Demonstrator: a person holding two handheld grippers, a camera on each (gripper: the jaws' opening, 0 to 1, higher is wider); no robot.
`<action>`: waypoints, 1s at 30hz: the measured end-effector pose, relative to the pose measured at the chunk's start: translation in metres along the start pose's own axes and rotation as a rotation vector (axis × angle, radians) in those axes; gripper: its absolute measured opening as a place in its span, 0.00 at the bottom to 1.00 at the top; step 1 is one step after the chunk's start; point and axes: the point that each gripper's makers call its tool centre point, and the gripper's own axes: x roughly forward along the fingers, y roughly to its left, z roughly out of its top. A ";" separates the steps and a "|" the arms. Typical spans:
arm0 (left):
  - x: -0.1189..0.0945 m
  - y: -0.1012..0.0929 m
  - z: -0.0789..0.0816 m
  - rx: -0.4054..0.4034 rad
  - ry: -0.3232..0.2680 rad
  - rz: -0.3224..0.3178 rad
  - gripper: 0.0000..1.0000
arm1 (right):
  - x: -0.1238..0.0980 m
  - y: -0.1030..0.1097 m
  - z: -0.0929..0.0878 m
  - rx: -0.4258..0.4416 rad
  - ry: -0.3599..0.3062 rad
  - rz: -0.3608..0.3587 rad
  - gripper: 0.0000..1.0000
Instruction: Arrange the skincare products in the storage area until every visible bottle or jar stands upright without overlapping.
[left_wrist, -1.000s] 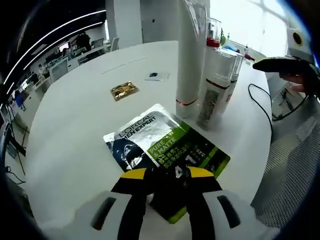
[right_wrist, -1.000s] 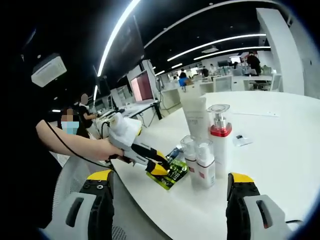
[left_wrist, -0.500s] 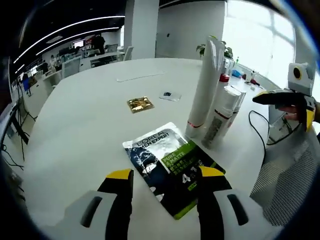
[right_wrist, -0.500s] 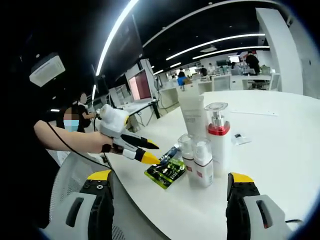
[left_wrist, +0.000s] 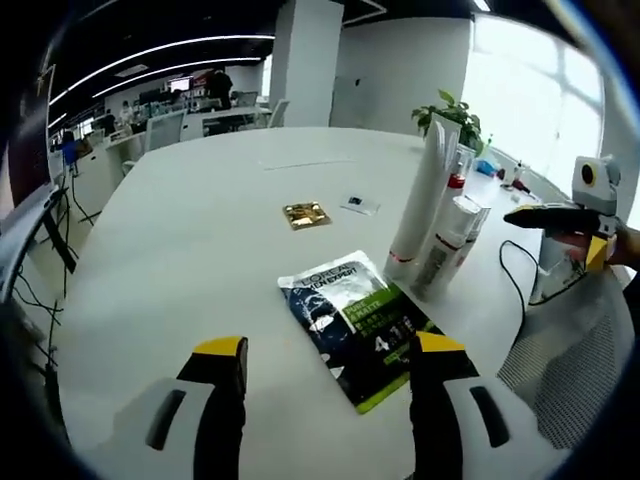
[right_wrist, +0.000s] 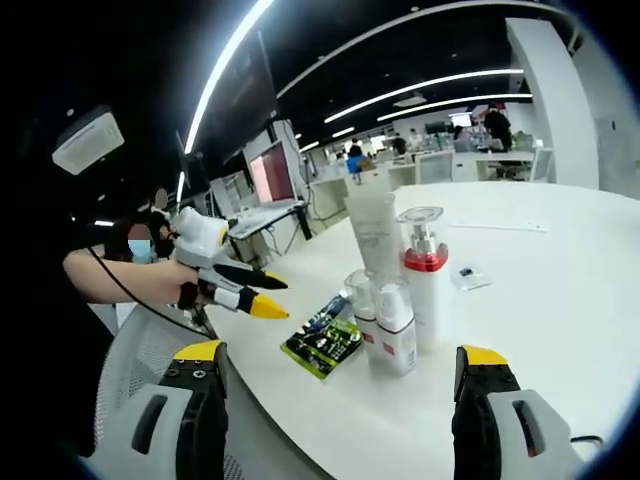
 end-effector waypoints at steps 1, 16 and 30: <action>-0.002 0.001 -0.001 -0.008 -0.003 0.004 0.65 | 0.000 -0.001 0.000 0.002 -0.001 -0.002 0.99; -0.034 0.010 -0.018 -0.088 -0.009 0.048 0.82 | 0.000 -0.002 -0.003 -0.002 0.007 -0.015 0.99; -0.031 0.017 -0.018 -0.121 -0.023 0.074 0.94 | 0.001 -0.004 -0.005 -0.007 0.018 -0.024 0.98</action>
